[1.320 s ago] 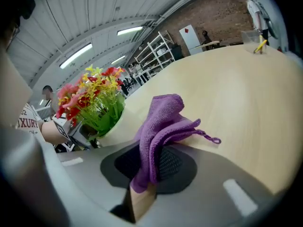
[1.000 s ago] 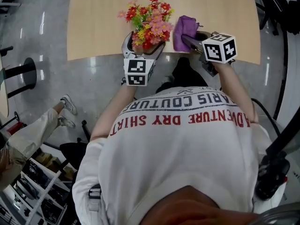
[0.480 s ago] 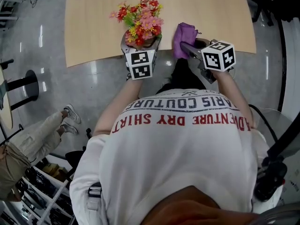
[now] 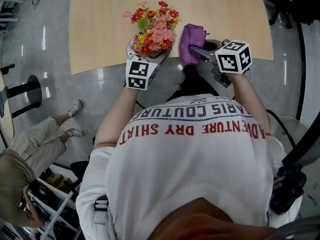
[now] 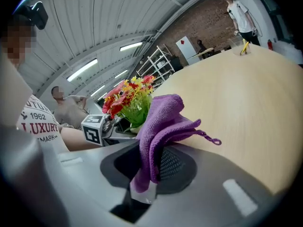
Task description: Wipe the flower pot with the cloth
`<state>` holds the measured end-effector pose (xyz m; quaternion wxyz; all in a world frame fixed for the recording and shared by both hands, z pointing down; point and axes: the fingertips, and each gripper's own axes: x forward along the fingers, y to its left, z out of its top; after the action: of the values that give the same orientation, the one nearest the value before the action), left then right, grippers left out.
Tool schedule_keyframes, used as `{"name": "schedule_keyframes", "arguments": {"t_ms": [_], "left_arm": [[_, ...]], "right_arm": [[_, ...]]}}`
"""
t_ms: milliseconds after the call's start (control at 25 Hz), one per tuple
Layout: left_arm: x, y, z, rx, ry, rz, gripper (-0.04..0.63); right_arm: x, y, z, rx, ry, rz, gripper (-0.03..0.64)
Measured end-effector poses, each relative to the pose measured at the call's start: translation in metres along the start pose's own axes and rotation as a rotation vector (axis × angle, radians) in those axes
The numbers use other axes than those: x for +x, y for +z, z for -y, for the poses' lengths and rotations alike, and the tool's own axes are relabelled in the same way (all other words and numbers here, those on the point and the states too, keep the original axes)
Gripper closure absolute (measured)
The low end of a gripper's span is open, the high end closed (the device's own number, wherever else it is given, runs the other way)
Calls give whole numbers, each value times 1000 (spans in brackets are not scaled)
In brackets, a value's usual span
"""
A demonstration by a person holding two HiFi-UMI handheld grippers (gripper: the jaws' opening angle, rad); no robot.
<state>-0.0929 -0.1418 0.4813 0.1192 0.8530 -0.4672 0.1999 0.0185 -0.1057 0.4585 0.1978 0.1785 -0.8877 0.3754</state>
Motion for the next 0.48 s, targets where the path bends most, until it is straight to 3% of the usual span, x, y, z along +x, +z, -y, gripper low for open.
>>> {"name": "schedule_keyframes", "arguments": {"t_ms": [200, 480], "left_arm": [[9, 1, 12, 91, -192, -9, 81], [16, 3, 4, 160, -322, -54, 81]], "right_arm": [[7, 19, 17, -14, 74, -35, 572], [33, 52, 35, -45, 166, -107, 572]]}}
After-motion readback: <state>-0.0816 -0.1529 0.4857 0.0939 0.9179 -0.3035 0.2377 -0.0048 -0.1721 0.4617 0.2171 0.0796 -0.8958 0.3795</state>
